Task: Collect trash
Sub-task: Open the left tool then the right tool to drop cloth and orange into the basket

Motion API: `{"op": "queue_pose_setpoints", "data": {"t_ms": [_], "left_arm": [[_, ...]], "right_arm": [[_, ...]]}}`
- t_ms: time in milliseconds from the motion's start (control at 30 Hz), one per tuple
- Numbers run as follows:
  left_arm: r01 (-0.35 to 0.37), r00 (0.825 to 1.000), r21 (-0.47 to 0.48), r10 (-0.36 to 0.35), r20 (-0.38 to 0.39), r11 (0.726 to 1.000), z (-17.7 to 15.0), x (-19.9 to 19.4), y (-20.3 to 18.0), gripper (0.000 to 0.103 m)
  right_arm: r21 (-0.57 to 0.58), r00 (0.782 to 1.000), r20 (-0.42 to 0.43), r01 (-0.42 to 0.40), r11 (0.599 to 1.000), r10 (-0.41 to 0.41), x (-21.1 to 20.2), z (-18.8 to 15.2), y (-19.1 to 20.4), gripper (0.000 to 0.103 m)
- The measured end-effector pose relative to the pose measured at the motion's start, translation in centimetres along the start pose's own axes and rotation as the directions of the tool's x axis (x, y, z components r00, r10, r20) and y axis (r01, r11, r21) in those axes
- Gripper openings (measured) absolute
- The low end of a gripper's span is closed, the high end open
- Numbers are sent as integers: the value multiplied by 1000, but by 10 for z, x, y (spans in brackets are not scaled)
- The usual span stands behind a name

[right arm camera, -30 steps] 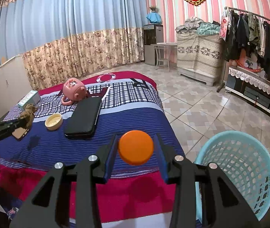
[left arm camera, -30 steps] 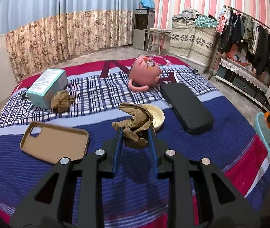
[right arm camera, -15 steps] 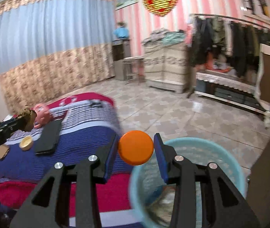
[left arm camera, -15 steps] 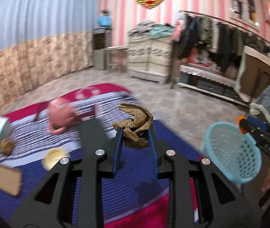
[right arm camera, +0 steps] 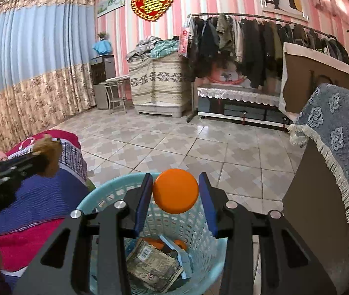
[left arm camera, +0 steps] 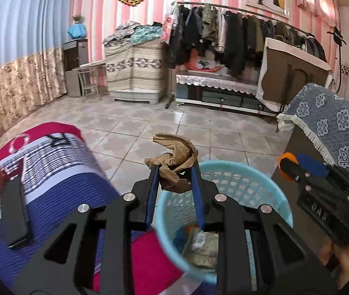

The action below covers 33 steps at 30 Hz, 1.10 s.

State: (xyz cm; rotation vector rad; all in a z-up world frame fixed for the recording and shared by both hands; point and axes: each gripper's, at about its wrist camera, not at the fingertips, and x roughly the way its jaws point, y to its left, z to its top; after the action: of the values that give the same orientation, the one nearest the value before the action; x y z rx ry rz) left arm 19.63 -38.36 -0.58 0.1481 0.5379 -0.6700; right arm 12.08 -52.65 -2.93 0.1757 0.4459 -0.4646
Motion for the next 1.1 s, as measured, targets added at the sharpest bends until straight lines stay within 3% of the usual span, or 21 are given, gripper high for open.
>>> {"op": "queue_pose_setpoints", "data": {"t_ms": [200,433,467,500,567,700,900,1100], "left_arm": [[19,999,9,-18,-49,1000,-15,26,-17,26],[16,990,85,-4,-140,996,-36,53,-20,30],[13,990,84,-1,-142,996,-37,53,-20,35],[9,990,83,3,-141,997,-37,51,-19,49],[-14,993,75,22,-113,997,-35,44,-17,65],[-28,997,44,31,-71,999,-30,27,-8,80],[-76,997,29,77,-26,997,-24,9,8,92],[-108,994,-31,107,-23,994,-19,7,27,94]], "right_arm": [[34,1000,-18,0,999,0,9,-2,-13,39],[29,1000,-21,-13,999,14,13,-1,-9,39],[29,1000,-22,-14,999,15,13,-1,-7,39],[30,1000,-25,-14,999,15,14,-1,-8,39],[31,1000,-27,-13,999,14,13,-4,-8,39],[37,999,-32,-15,999,16,14,-5,-5,39],[27,999,-30,-18,999,19,13,-4,-1,39],[20,999,-44,-14,1000,15,15,-4,4,39]]}}
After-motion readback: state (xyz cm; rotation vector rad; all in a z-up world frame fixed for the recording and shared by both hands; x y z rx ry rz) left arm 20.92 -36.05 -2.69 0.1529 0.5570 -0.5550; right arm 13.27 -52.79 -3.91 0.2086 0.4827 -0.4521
